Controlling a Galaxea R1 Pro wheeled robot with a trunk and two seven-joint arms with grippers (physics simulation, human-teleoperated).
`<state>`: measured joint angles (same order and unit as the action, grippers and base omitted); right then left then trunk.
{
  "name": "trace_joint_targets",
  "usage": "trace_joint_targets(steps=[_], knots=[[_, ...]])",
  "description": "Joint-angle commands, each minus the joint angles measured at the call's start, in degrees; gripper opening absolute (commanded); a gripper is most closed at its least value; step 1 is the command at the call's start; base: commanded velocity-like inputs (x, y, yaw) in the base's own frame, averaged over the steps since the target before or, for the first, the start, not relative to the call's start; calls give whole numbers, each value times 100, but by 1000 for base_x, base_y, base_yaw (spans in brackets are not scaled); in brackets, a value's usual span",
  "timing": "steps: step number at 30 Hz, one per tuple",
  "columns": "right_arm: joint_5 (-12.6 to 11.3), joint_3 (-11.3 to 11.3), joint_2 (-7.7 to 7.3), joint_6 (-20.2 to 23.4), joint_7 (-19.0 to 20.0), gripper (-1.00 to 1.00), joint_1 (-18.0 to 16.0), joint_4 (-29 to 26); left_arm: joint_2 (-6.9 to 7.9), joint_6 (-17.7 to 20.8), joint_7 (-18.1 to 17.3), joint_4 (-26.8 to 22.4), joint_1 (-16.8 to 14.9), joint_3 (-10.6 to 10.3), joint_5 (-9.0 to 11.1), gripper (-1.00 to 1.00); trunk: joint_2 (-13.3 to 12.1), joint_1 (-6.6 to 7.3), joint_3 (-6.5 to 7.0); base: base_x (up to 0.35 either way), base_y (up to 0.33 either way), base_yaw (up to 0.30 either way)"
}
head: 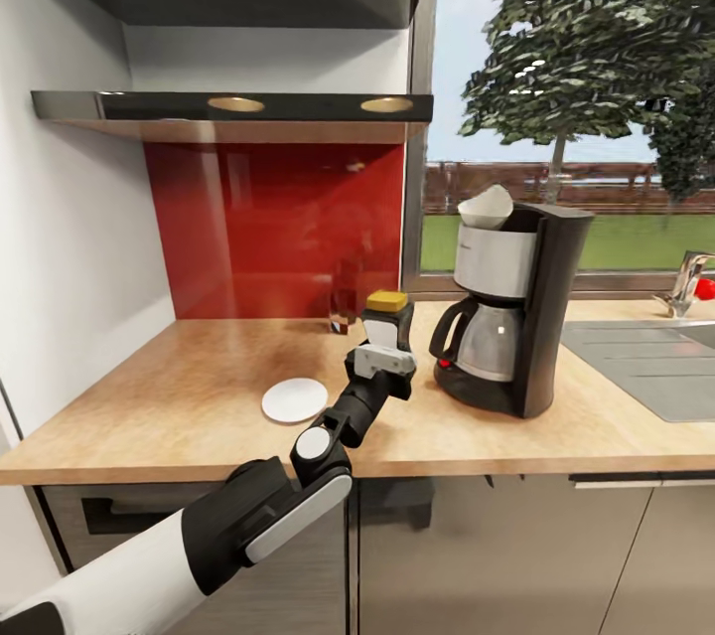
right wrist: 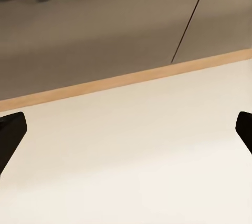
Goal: Set up a coffee station on the kitchen countertop: keep the coffee maker on the countertop, move the bottle of coffee from the kitchen shelf to the counter next to the coffee maker, place a paper coffee filter on top of the coffee maker, put the saucer next to the coffee maker with the coffee cup on the saucer, and place the electric kettle next to the coffee maker.
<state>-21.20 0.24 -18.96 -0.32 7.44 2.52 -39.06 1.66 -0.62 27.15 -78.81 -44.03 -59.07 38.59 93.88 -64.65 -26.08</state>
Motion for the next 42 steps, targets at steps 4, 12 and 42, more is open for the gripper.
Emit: trace_joint_targets(steps=[4, 12, 42], knots=[[-53, 2, -2, -3, 16, 100, -3, -6, -22, 0, 36, 84, -9, -15, 17, -100, 3, 0, -5, 11, 0, 0], [-51, 2, -2, -4, 16, 100, -2, -4, -94, -8, 36, 268, -9, -17, 17, -100, 3, 0, -5, 1, 0, 0], [-57, 2, -2, -4, 18, 100, -2, -6, -114, -9, 36, 295, -9, -9, 17, -100, 605, -330, -275, 0, 0, 0]])
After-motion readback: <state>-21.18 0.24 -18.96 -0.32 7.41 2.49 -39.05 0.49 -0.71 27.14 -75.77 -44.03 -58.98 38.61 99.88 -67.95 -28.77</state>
